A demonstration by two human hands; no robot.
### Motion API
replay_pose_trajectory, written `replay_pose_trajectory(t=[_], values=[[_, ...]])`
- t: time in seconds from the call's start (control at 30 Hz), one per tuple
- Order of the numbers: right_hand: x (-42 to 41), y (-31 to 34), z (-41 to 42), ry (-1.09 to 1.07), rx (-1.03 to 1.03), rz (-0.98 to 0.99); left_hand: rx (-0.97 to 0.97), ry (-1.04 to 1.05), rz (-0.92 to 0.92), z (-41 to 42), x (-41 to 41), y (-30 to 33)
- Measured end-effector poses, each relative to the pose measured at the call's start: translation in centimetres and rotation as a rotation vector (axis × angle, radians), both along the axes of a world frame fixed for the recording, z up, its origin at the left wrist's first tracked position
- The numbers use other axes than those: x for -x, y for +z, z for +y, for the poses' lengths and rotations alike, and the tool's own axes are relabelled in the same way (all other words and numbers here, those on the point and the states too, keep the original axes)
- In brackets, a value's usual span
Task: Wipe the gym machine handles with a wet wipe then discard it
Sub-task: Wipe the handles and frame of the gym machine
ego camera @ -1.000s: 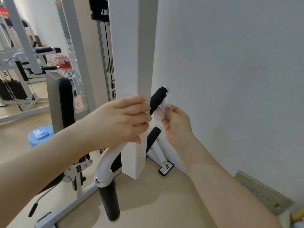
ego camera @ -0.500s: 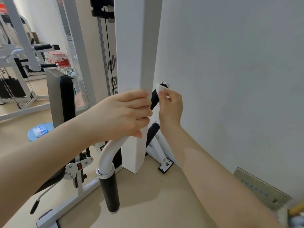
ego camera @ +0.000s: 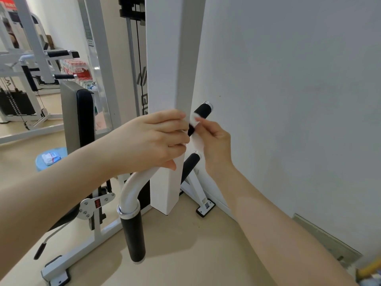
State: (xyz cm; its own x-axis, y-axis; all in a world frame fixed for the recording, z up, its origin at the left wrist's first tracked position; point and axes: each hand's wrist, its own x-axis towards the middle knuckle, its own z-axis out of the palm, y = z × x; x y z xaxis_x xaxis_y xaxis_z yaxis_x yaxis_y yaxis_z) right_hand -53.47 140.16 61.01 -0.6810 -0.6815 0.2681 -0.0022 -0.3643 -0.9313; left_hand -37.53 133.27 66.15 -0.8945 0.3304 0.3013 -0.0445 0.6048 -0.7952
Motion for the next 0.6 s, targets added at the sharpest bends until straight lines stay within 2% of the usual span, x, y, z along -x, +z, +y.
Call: replay_pose_trajectory(t=[0.07,0.13,0.27,0.33,0.4,0.53,0.6], values=[[1.0,0.8,-0.9,-0.135,-0.027,-0.050,-0.013,0.006,-0.012,0.1,-0.1,0.0],[0.5,0.3,-1.4,-0.167,-0.019,0.038,-0.011,0.019,-0.005,0.1,-0.2,-0.1],[0.3,-0.6,-0.8,-0.082,0.073,0.646,-0.016,0.031,0.004,0.0,-0.2,-0.3],[2.2,0.0,-1.6,-0.156,0.037,0.891,-0.012,0.036,0.009,0.1,-0.2,-0.3],[3.1,0.8,-1.9,-0.177,0.006,1.039,-0.011,0.030,0.015,0.1,-0.2,-0.3],[2.9,2.0,-1.9,-0.010,0.064,1.390,-0.015,0.009,0.028,0.3,-0.1,-0.4],[4.9,3.1,-3.1,-0.102,0.013,1.424,-0.014,-0.004,0.032,0.5,0.0,-0.4]])
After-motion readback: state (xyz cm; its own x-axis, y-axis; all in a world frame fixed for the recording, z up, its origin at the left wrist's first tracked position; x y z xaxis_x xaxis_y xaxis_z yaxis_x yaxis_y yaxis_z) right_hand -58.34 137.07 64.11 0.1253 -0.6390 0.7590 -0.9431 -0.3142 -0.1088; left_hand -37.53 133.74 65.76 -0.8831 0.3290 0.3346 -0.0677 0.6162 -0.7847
